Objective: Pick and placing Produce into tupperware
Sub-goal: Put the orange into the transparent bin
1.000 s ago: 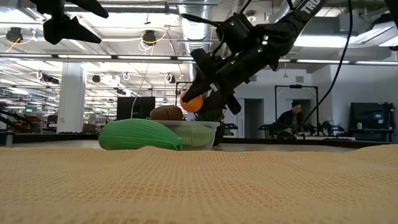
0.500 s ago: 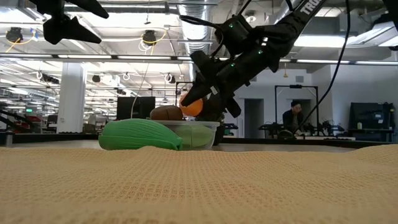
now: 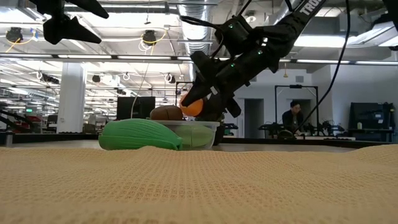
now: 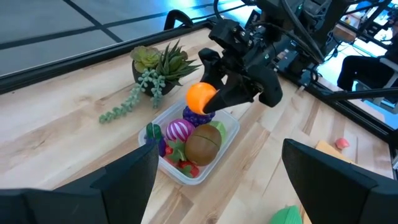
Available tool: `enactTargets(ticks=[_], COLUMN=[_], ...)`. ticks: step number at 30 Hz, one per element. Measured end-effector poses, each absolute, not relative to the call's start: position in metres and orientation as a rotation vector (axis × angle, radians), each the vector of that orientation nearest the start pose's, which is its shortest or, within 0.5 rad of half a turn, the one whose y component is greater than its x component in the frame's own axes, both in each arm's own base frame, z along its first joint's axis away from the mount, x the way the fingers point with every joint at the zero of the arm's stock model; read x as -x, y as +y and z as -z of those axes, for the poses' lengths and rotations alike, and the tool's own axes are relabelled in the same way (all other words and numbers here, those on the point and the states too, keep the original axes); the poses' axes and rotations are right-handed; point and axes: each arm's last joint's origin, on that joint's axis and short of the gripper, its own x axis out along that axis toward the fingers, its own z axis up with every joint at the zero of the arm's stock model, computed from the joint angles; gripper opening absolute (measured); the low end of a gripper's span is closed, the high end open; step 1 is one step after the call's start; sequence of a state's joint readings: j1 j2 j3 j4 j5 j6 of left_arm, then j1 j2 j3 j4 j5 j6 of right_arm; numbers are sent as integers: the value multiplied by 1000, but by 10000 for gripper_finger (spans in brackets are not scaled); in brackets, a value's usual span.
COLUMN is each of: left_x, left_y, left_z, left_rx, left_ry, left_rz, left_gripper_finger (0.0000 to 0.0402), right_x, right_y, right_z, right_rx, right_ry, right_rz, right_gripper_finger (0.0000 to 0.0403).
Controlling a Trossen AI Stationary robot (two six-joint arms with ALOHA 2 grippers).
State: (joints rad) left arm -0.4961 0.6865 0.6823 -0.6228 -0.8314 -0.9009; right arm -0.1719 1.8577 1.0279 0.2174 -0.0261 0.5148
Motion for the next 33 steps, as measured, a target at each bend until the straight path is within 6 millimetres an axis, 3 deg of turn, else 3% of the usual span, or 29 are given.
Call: enactTargets(ticks=[15, 33], left_x=[-125, -125], left_y=[-44, -44], left_z=[-277, -277], left_rx=[478, 473], left_ry=[323, 329], left_rz=[-508, -509], left_gripper_finger=[332, 332], right_x=[-379, -380], right_y=[-63, -57], right_z=[-156, -156], right_rx=[-565, -554], right_ry=[572, 575], right_rz=[293, 274], right_gripper_finger=[218, 258])
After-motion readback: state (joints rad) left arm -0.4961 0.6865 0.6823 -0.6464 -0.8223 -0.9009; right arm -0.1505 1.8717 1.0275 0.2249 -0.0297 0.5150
